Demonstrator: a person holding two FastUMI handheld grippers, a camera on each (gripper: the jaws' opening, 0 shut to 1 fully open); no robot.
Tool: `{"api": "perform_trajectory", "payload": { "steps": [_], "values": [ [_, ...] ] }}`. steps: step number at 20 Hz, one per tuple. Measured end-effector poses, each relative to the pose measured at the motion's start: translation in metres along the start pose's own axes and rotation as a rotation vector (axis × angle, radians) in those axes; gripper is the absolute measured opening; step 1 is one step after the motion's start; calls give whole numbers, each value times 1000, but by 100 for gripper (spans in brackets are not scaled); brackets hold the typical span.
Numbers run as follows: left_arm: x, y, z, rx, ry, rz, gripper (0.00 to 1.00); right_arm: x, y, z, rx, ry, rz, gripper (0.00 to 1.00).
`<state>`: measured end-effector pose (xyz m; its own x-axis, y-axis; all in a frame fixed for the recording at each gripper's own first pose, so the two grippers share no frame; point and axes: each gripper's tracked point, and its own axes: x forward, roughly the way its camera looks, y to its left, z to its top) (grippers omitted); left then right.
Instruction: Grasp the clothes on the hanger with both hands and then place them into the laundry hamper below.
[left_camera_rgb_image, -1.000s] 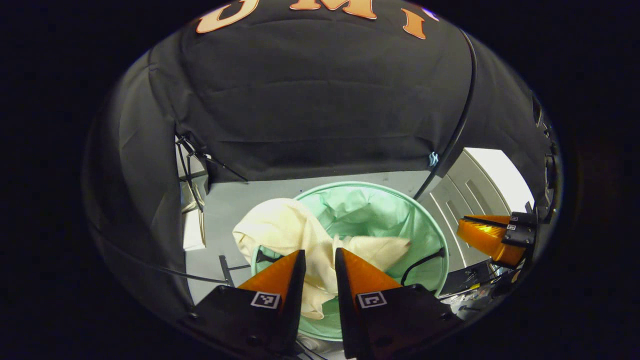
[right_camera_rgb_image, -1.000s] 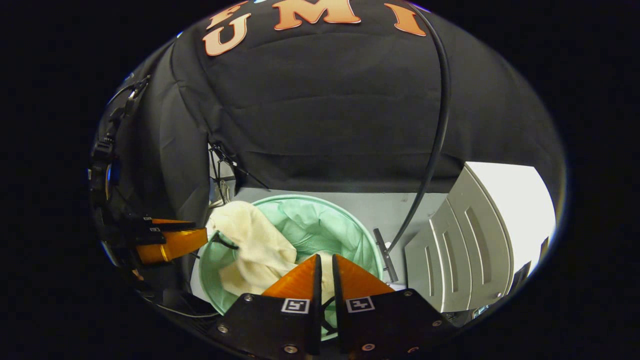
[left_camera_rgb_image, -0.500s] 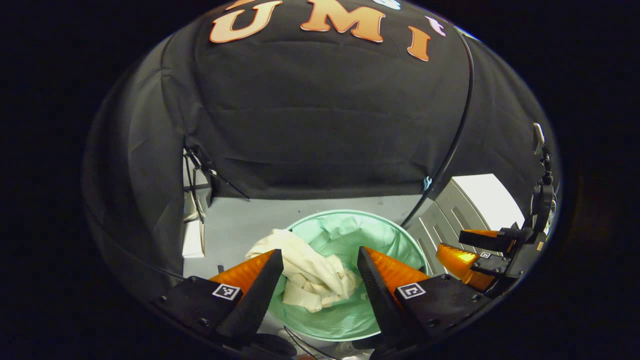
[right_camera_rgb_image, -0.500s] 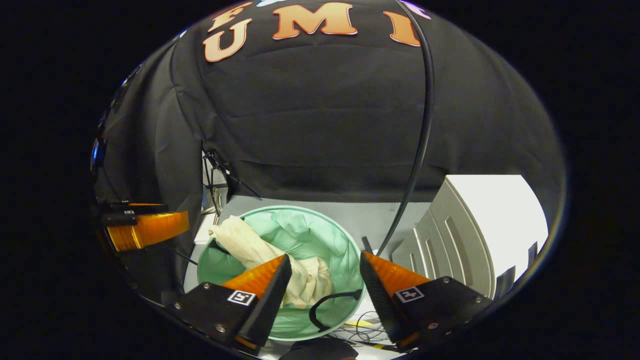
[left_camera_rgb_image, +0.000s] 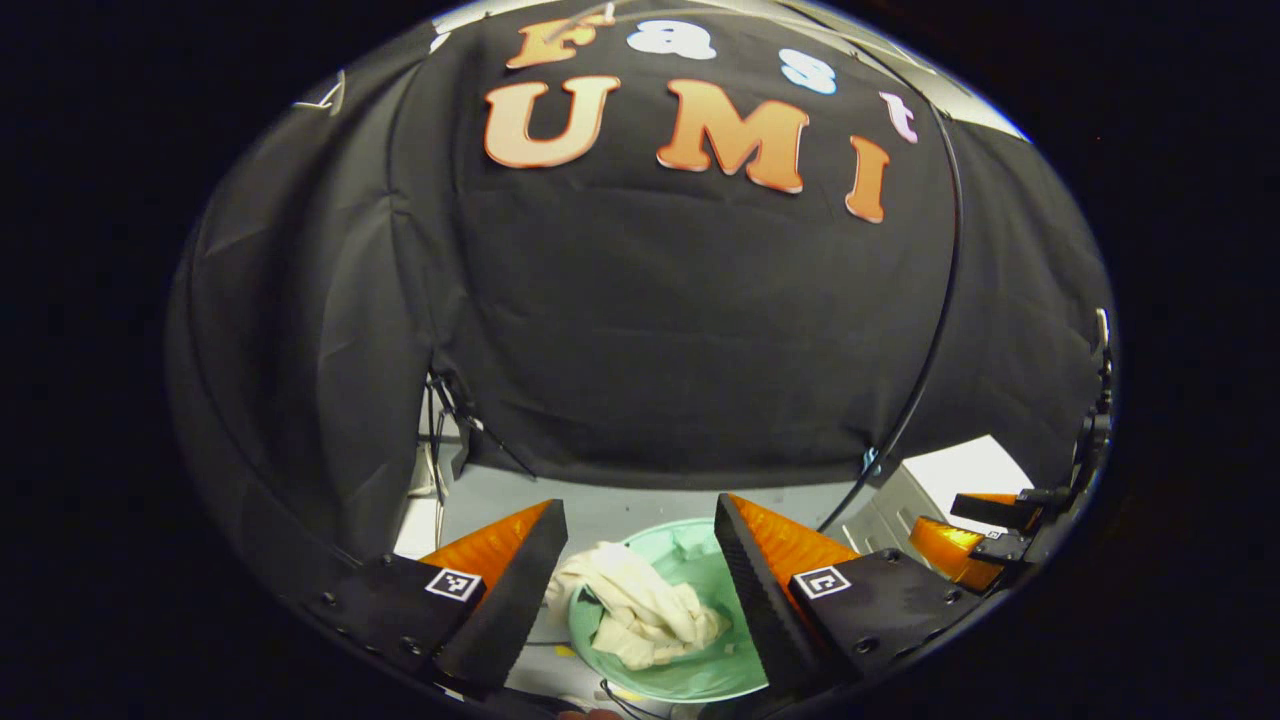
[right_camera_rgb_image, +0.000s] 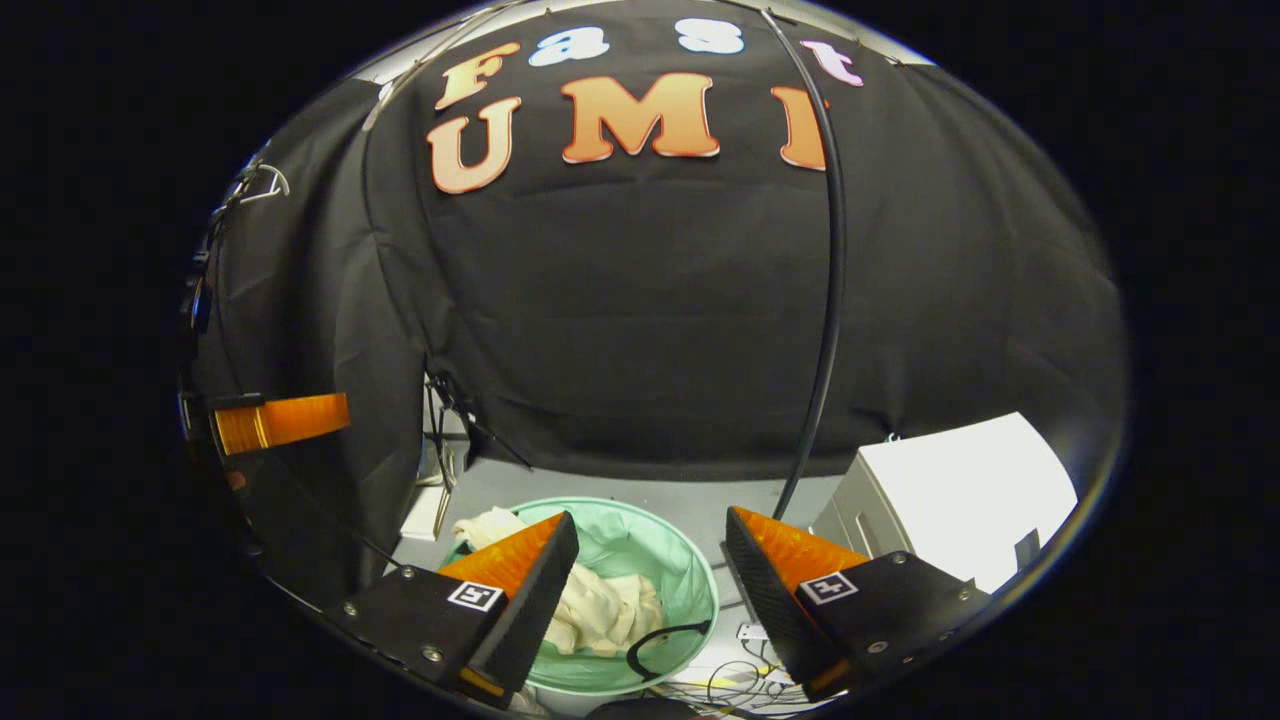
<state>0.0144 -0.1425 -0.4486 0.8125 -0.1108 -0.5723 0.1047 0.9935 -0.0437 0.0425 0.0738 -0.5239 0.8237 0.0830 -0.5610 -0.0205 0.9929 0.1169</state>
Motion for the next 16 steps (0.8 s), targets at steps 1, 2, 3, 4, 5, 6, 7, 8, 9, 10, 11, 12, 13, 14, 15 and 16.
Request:
{"api": "perform_trajectory", "payload": {
  "steps": [1, 2, 3, 4, 5, 6, 7, 8, 9, 10, 11, 12, 13, 14, 15, 16],
  "values": [
    [-8, 5, 16, 2, -36, 4, 100, -7, 0, 13, -6, -22, -2, 92],
    [-18, 10, 33, 12, -71, 11, 97, -14, -1, 25, -10, -43, -6, 93],
    [-28, 16, 49, 28, -107, 23, 97, -21, -1, 38, -12, -63, -8, 93],
    [-40, 21, 66, 45, -149, 38, 98, -29, 1, 52, -6, -88, -4, 92],
    [-54, 25, 85, 57, -193, 52, 97, -37, 4, 67, -5, -116, 0, 92],
    [-65, 28, 100, 61, -230, 62, 97, -46, 5, 83, -3, -143, 3, 93],
    [-76, 31, 114, 58, -260, 67, 97, -54, 7, 100, -2, -171, 6, 92],
    [-86, 33, 127, 50, -288, 71, 97, -64, 9, 115, -3, -200, 7, 93],
    [-97, 36, 142, 49, -321, 72, 97, -73, 10, 131, -8, -230, 10, 92],
    [-106, 37, 157, 52, -350, 69, 97, -81, 12, 145, -16, -254, 10, 92],
    [-120, 37, 171, 49, -380, 66, 96, -89, 14, 158, -22, -274, 11, 92],
    [-131, 39, 184, 46, -413, 69, 96, -97, 17, 170, -27, -295, 15, 92],
    [-146, 47, 196, 51, -450, 83, 96, -106, 21, 184, -32, -316, 22, 92],
    [-159, 52, 210, 63, -492, 100, 96, -115, 26, 195, -34, -333, 28, 92],
    [-169, 55, 222, 72, -526, 112, 94, -123, 28, 203, -32, -348, 33, 92],
    [-178, 60, 230, 77, -545, 123, 94, -132, 31, 210, -31, -364, 40, 92]
  ]
}}
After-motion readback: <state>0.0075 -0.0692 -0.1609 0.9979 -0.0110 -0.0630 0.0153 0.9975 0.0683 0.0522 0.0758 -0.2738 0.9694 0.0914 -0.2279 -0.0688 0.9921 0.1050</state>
